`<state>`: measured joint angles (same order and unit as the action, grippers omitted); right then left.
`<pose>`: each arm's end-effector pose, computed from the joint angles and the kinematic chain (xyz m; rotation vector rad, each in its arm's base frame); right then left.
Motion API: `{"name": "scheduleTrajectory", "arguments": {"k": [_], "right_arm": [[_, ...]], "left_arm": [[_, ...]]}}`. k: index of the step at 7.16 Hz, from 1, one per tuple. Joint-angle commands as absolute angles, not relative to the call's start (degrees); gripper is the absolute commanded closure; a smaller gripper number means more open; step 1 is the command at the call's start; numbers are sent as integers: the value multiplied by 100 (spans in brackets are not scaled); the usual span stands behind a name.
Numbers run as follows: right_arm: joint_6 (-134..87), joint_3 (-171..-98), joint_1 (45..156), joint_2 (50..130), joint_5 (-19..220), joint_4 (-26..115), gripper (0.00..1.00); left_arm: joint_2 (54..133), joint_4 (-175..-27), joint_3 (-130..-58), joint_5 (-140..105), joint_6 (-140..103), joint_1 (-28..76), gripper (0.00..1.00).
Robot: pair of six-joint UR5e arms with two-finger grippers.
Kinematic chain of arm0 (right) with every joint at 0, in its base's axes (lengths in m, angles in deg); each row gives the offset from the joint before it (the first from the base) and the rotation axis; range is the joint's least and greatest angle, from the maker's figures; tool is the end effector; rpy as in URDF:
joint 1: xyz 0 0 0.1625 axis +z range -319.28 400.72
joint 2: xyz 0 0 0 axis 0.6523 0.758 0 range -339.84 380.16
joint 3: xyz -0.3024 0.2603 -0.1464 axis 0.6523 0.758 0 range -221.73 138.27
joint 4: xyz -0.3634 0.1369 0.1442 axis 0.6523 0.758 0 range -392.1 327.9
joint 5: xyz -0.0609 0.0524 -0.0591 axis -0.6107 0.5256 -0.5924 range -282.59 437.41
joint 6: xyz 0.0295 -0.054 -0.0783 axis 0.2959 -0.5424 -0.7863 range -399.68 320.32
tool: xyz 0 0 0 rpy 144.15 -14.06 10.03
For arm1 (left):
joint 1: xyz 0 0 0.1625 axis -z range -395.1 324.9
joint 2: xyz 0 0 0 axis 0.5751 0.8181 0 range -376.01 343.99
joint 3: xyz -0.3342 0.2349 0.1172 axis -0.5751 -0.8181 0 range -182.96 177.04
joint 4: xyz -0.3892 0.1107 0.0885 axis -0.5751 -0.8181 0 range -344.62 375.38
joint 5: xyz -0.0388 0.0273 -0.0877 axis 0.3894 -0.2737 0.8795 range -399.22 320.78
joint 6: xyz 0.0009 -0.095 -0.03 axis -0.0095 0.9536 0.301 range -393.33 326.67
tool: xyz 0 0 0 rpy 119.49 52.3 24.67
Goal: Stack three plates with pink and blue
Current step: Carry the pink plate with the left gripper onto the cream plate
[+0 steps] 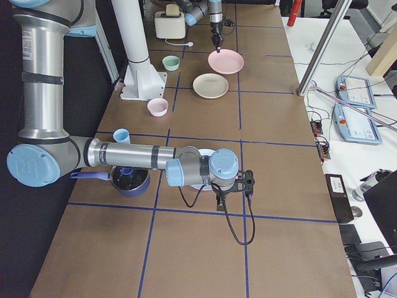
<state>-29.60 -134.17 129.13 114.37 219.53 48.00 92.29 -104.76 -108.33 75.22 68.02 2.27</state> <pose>0.0417 -0.4694 0.6449 0.0389 -0.9170 0.0731 0.4092 -0.4285 0.2992 -0.1259 1.1653 -0.5151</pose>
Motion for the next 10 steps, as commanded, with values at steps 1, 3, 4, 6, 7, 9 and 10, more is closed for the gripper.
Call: {"name": "scheduleTrajectory", "arguments": {"k": [1,3,4,6,7,9,10], "right_arm": [[-2817,-13455,12808,11437,21952,4788,0],[-2294,-13446,12616,11446,21952,4327,0],[-1619,-13420,12432,11481,21935,3687,0],[-1043,-13402,12159,11604,21909,3119,0],[-963,-13402,12001,11604,21839,3110,0],[-927,-13306,11658,11657,21514,2988,0],[-805,-13201,11500,11657,21470,2830,0]], "left_arm": [[9578,-10442,-10817,6786,7258,-606,100],[9588,-10442,-10738,6677,7267,-873,99],[9579,-10433,-10729,6677,7267,-900,95],[9640,-10416,-10720,6686,7215,-900,1],[9640,-10407,-10772,6686,7214,-900,0],[9719,-9743,-11139,6730,7206,-856,0],[9711,-9138,-11516,6739,7101,-839,0]]}}
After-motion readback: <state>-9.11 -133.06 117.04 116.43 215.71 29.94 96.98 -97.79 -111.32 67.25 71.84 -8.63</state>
